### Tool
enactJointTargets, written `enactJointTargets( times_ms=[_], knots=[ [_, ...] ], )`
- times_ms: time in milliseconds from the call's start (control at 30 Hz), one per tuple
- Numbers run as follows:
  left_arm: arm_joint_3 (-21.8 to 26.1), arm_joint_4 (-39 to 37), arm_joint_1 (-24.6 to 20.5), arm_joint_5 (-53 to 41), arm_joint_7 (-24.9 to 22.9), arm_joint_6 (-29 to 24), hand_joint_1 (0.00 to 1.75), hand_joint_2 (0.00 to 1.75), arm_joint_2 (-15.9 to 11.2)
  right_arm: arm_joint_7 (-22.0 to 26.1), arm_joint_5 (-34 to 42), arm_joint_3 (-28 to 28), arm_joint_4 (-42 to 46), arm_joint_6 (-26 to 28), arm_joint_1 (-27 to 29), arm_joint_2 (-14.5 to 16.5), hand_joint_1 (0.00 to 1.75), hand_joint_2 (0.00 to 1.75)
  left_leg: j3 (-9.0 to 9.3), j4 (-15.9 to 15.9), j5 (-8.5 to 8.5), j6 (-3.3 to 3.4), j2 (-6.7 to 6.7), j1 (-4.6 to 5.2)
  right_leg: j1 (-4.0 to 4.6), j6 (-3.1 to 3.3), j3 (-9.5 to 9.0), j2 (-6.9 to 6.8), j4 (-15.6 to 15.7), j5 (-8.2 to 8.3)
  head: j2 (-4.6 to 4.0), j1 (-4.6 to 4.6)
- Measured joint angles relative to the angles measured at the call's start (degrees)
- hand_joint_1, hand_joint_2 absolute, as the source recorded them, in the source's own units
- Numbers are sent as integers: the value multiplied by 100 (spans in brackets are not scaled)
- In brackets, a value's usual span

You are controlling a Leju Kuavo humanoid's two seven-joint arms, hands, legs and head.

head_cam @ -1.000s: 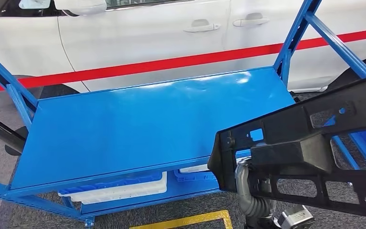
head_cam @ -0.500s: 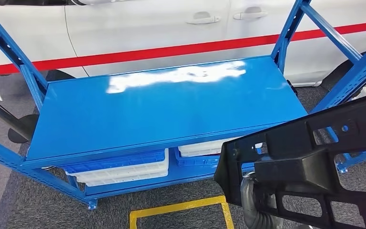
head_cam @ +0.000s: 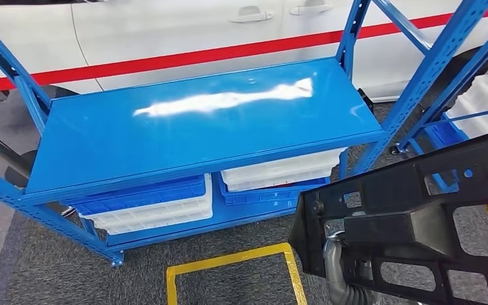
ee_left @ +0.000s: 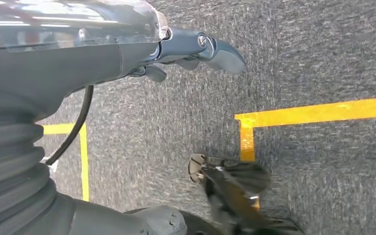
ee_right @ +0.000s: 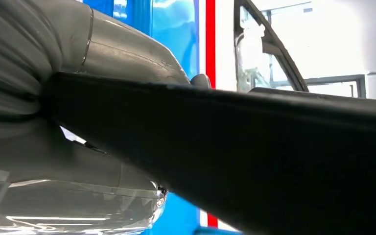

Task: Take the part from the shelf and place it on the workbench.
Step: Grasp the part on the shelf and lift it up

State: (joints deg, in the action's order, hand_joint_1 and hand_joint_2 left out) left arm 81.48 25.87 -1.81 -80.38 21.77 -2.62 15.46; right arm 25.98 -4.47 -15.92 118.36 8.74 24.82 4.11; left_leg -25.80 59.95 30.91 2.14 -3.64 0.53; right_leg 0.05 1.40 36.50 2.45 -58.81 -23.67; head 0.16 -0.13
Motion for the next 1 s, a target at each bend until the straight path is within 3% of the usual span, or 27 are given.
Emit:
enactJointTargets(
  times_ms=[33, 67, 133, 167, 267, 300, 333, 367, 400, 433, 467, 533, 567, 633, 667, 733, 800, 833, 867, 933, 1000],
  knots=[
    [0, 16, -2, 0, 0, 1, 0, 175, 4, 1, 2, -2, 5, -1, -3, -1, 175, 175, 142, -255, 67, 30, -62, 22, -13, -33, 33, 47, 7, 66, 0, 2],
    [0, 26, -4, 0, -1, 3, 0, 175, 9, 1, 4, -4, 10, -1, 1, -2, 175, 175, 189, -386, 77, 32, -40, 38, -17, -75, 56, 100, 28, 134, 1, -1],
    [1, 33, -10, -3, -7, 13, 0, 175, 33, -1, 5, -7, 18, 3, 17, -10, 175, 175, 144, -493, -52, 37, 99, 6, -28, -148, 109, 164, 44, 189, 0, -2],
    [1, 41, -11, -4, -11, 19, 0, 175, 45, -1, 7, -8, 25, 5, 24, -15, 175, 175, 106, -542, -137, 54, 182, -13, -20, -175, 157, 123, -28, 67, 0, 14],
    [3, 63, 4, -13, -25, 36, 0, 175, 65, -13, 7, -13, 37, 16, 25, -44, 175, 175, -93, -570, -331, 80, 430, -17, -49, -260, 373, -124, -837, -746, -1, 62],
    [3, 67, 9, -17, -29, 40, 0, 175, 67, -17, 7, -14, 37, 20, 24, -56, 175, 175, -179, -544, -379, 70, 517, -18, -82, -300, 415, -165, -1171, -881, -1, 65],
    [4, 69, 9, -20, -32, 40, 0, 175, 68, -19, 7, -14, 37, 23, 25, -66, 175, 175, -270, -506, -418, 55, 604, -22, -121, -341, 397, -192, -1392, -861, -1, 66],
    [4, 70, 5, -23, -33, 43, 0, 175, 69, -19, 7, -15, 37, 28, 25, -75, 175, 175, -367, -457, -449, 36, 688, -31, -163, -384, 305, -219, -1455, -731, -1, 67],
    [4, 71, -2, -28, -34, 46, 0, 175, 70, -20, 7, -16, 37, 35, 25, -83, 175, 175, -465, -396, -473, 12, 761, -44, -206, -428, 119, -261, -1329, -562, -1, 67],
    [4, 74, -13, -35, -35, 54, 0, 175, 70, -21, 7, -19, 37, 47, 23, -90, 175, 175, -544, -319, -486, -20, 822, -51, -245, -470, -158, -355, -1028, -472, 0, 67],
    [5, 83, -16, -44, -37, 64, 0, 175, 70, -27, 7, -24, 37, 63, 14, -96, 175, 175, -624, -246, -488, -58, 869, -56, -250, -499, -459, -477, -644, -505, 0, 75],
    [6, 105, -28, -61, -37, 90, 0, 175, 78, -43, 7, -46, 43, 98, -1, -111, 175, 175, -698, -131, -492, -155, 956, -48, -221, -414, -823, -639, -89, -700, 0, 72],
    [7, 115, -30, -65, -37, 102, 0, 175, 82, -50, 7, -57, 46, 109, -4, -120, 175, 175, -712, -113, -506, -205, 1001, -54, -186, -332, -852, -635, 11, -756, 0, 70],
    [8, 119, -39, -71, -35, 119, 0, 175, 88, -58, 7, -72, 53, 121, 16, -133, 175, 175, -717, -79, -515, -298, 1035, -84, -166, -168, -772, -543, 32, -691, -1, 62],
    [9, 120, -33, -73, -36, 123, 0, 175, 90, -63, 8, -78, 54, 125, 25, -138, 175, 175, -757, 5, -422, -338, 938, -106, -161, -108, -725, -491, 42, -640, -1, 58],
    [14, 121, -10, -76, -36, 125, 0, 175, 92, -73, 10, -102, 56, 137, 32, -143, 175, 175, -933, 491, 16, -381, 624, -132, -151, -19, -613, -382, 49, -535, -1, 45],
    [21, 121, 15, -78, -36, 132, 0, 175, 91, -78, 13, -131, 55, 150, 30, -151, 175, 175, -1133, 1176, 450, -372, 451, -131, -111, 27, -494, -244, 37, -447, -1, 34],
    [25, 121, 23, -78, -36, 137, 0, 175, 91, -79, 15, -145, 54, 166, 31, -157, 175, 175, -1161, 1370, 518, -354, 426, -125, -86, 37, -440, -169, 28, -409, -1, 32],
    [28, 121, 26, -79, -36, 141, 0, 175, 91, -81, 19, -155, 52, 183, 32, -163, 175, 175, -1095, 1362, 467, -323, 412, -114, -62, 41, -394, -87, 20, -375, 0, 31],
    [31, 127, 27, -79, -34, 144, 0, 175, 90, -84, 28, -174, 52, 217, 32, -172, 175, 175, -695, 762, 140, -211, 293, -71, -23, 40, -339, 73, 11, -318, 0, 32],
    [39, 147, 31, -80, -33, 145, 0, 175, 80, -85, 34, -192, 51, 226, 23, -178, 175, 175, -277, 33, -77, -80, 13, -34, -13, 12, -306, 199, 9, -264, -1, 44]
  ],
)
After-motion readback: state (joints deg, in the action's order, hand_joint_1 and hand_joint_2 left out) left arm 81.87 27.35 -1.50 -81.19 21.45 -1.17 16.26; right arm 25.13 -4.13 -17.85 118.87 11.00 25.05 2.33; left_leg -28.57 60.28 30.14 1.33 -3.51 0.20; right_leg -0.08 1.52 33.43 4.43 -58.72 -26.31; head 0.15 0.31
